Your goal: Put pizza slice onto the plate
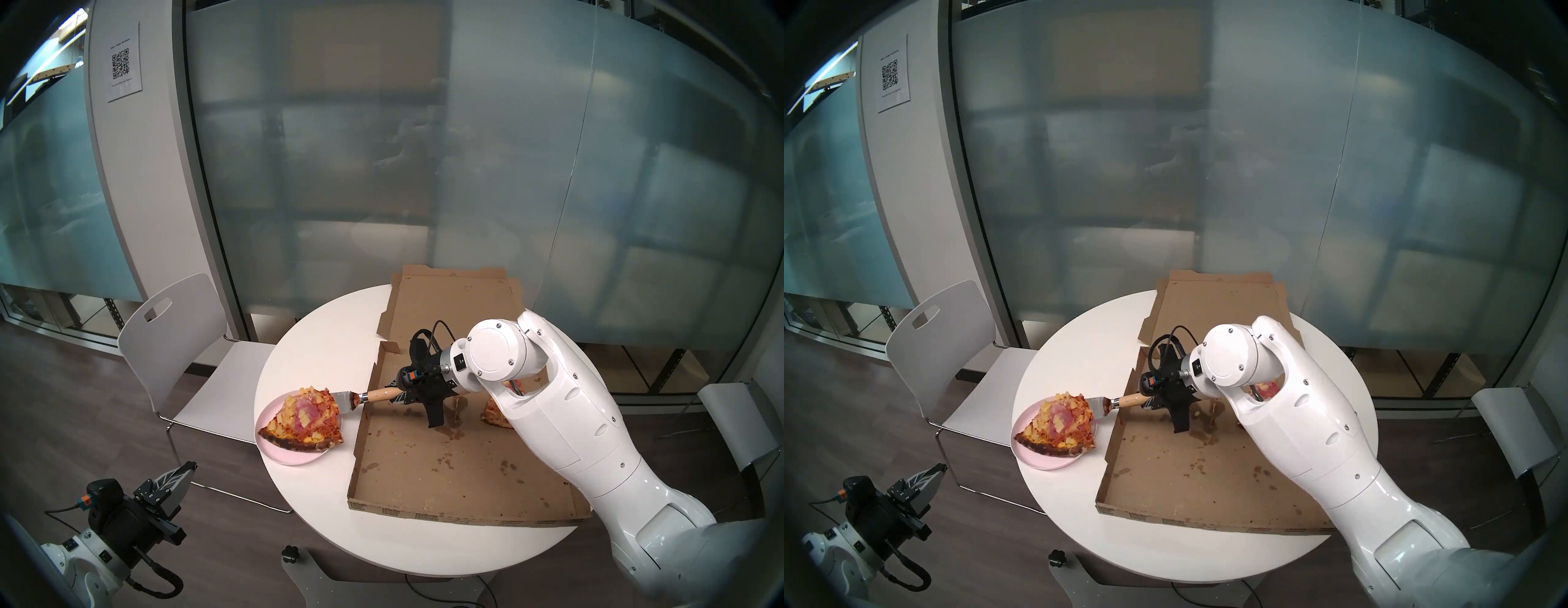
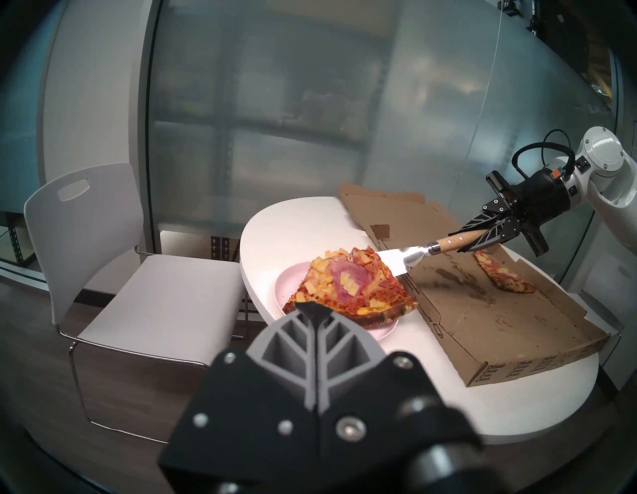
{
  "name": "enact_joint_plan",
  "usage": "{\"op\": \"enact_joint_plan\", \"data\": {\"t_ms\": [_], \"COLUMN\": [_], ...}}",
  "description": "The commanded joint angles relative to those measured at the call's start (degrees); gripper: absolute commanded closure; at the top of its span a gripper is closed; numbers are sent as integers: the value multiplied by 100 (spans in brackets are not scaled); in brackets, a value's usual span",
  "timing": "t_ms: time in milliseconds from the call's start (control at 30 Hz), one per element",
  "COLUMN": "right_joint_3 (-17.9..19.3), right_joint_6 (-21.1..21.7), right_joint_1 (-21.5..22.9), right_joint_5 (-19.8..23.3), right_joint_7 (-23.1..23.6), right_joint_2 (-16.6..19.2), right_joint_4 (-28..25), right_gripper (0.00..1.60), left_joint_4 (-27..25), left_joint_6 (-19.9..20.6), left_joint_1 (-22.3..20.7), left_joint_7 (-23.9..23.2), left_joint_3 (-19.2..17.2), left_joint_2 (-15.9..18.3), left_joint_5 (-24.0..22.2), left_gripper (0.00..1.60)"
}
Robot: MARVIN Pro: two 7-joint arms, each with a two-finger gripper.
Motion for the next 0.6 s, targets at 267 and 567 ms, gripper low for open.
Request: {"op": "enact_joint_plan", "data": {"t_ms": [267,567], "right_joint_3": [125,268], "right_joint_6": [-4,77], "right_joint_1": [-2,-103], "right_joint_5": [-90,-110], "right_joint_7": [167,322], "right_joint_2": [186,343], "right_joint_4": [-419,-720], "right_gripper": [160,160], "left_joint_4": [-97,-89], "left_joint_6": [-2,4], "left_joint_1": [-15,-36], "left_joint_7": [0,-18], "left_joint_3": [55,64], "left_joint_2": [-21,-24], "left_joint_5": [66,76], "left_gripper": [160,160]}}
